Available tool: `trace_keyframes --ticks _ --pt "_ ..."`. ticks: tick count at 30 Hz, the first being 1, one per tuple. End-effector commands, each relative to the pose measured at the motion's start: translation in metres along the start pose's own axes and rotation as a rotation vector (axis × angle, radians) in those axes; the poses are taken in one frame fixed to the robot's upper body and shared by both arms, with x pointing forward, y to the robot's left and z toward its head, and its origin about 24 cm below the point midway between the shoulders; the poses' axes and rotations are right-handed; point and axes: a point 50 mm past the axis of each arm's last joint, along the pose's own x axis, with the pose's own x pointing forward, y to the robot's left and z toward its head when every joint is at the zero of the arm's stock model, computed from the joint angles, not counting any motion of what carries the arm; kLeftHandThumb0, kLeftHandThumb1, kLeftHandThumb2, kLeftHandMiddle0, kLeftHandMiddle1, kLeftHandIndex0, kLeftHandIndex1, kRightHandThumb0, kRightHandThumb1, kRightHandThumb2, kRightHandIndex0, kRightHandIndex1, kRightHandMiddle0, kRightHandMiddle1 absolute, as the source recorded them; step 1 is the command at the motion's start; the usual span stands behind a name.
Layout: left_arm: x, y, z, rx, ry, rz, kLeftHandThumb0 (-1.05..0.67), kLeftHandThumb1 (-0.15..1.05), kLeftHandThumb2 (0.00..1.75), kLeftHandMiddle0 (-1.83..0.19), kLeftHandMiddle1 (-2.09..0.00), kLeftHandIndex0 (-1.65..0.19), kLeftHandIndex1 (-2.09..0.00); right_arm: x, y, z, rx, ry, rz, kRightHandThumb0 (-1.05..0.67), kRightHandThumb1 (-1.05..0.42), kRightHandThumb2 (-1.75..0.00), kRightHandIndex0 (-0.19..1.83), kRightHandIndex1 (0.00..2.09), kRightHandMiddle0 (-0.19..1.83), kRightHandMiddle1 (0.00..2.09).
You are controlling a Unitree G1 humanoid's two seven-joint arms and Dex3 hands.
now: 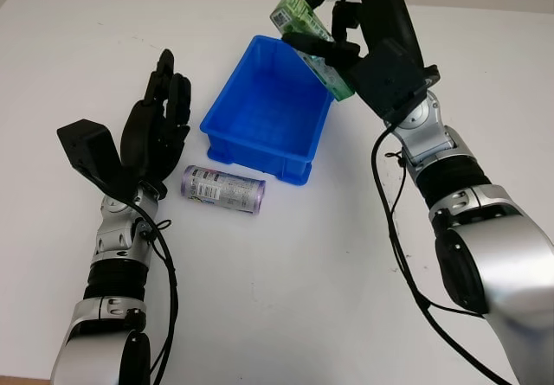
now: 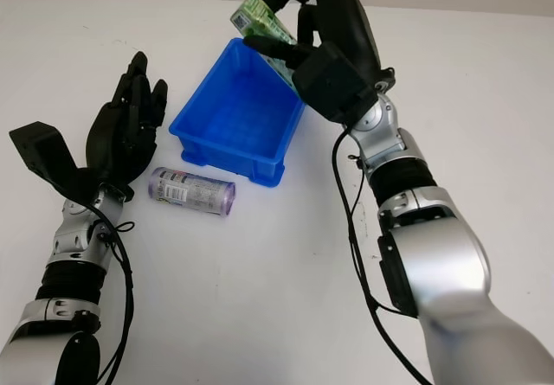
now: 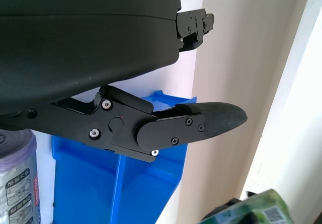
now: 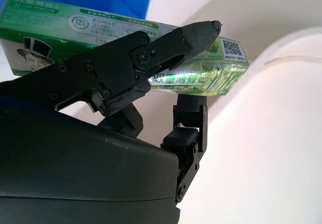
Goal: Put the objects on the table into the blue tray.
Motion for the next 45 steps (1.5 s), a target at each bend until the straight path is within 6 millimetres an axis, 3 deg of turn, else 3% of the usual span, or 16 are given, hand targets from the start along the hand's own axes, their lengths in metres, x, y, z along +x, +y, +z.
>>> trace_keyframes --ticks 1,8,10,11,12,13,16,21,25,28,31,33,39,45 --pt "0.003 -0.004 0.003 0.004 -0.019 -0.013 -0.69 1.05 0.54 0.12 -0.05 0.13 -0.05 0.007 -0.003 0.01 0.011 -0.047 -0.034 -0.61 -1.05 -0.2 1.09 2.09 0.7 2.09" --pt "0.005 -0.006 0.002 -0.008 -0.024 -0.019 -0.68 1.05 0.54 0.13 -0.05 0.14 -0.05 0.009 0.0 0.018 0.05 -0.092 -0.065 -0.59 -1.05 -0.22 1.16 2.09 0.81 2.09" --pt "0.005 -0.007 0.001 -0.009 -0.025 -0.016 -0.68 1.05 0.54 0.13 -0.05 0.14 -0.05 0.009 0.001 0.019 0.059 -0.107 -0.059 -0.57 -1.05 -0.24 1.13 2.09 0.76 2.09" --pt "0.004 -0.007 0.001 -0.008 -0.025 -0.011 -0.68 1.05 0.54 0.13 -0.06 0.13 -0.05 0.01 0.002 0.02 0.061 -0.106 -0.039 -0.58 -1.05 -0.26 1.07 2.09 0.69 2.09" --pt "0.004 -0.007 0.001 -0.009 -0.025 -0.007 -0.69 1.05 0.54 0.12 -0.06 0.13 -0.06 0.01 0.003 0.02 0.057 -0.103 -0.013 -0.59 -1.05 -0.35 0.72 2.07 0.45 2.05" --pt "0.004 -0.007 0.001 -0.01 -0.024 -0.004 -0.69 1.05 0.53 0.11 -0.06 0.13 -0.06 0.011 0.004 0.02 0.042 -0.102 0.019 -0.59 -1.05 -0.4 0.54 2.04 0.34 2.01" --pt "0.003 -0.007 0.0 -0.013 -0.023 0.004 -0.69 1.05 0.52 0.11 -0.06 0.12 -0.06 0.01 0.007 0.017 0.011 -0.092 0.115 -0.63 -1.05 -0.47 0.25 1.67 0.14 1.67" --pt "0.002 -0.007 -0.001 -0.022 -0.023 0.002 -0.69 1.05 0.52 0.12 -0.05 0.14 -0.05 0.008 0.009 0.01 -0.012 -0.052 0.277 -0.66 -1.05 -0.46 0.05 1.11 -0.07 1.22" --pt "0.002 -0.007 -0.002 -0.025 -0.024 0.001 -0.68 1.05 0.53 0.12 -0.06 0.13 -0.05 0.007 0.008 0.007 -0.101 -0.027 0.38 -0.7 -1.05 -0.44 0.05 0.41 -0.06 0.67" --pt "0.002 -0.007 -0.001 -0.021 -0.025 0.001 -0.68 1.05 0.54 0.11 -0.06 0.13 -0.06 0.006 0.008 0.005 -0.127 -0.015 0.475 -0.73 -1.05 -0.43 -0.07 0.14 -0.16 0.35" --pt "0.001 -0.006 -0.001 -0.014 -0.025 0.003 -0.67 1.05 0.55 0.1 -0.06 0.13 -0.06 0.005 0.007 0.004 -0.158 -0.008 0.5 -0.78 -1.05 -0.44 -0.17 0.03 -0.19 0.09" --pt "0.001 -0.006 -0.001 -0.02 -0.025 0.003 -0.68 1.05 0.54 0.1 -0.06 0.12 -0.06 0.005 0.006 0.003 -0.16 -0.006 0.485 -0.8 -1.05 -0.45 -0.19 0.01 -0.19 0.02" --pt "0.0 -0.004 -0.001 -0.017 -0.023 0.005 -0.69 1.05 0.52 0.1 -0.06 0.12 -0.06 0.004 -0.005 0.002 -0.111 -0.011 0.388 -0.83 -1.05 -0.55 -0.19 0.0 -0.19 0.0" --pt "-0.002 0.001 0.002 0.02 -0.03 0.004 -0.69 1.05 0.53 0.11 -0.05 0.13 -0.05 -0.007 -0.031 -0.004 -0.057 -0.032 0.237 -0.8 -1.05 -0.63 -0.19 0.0 -0.19 0.0"
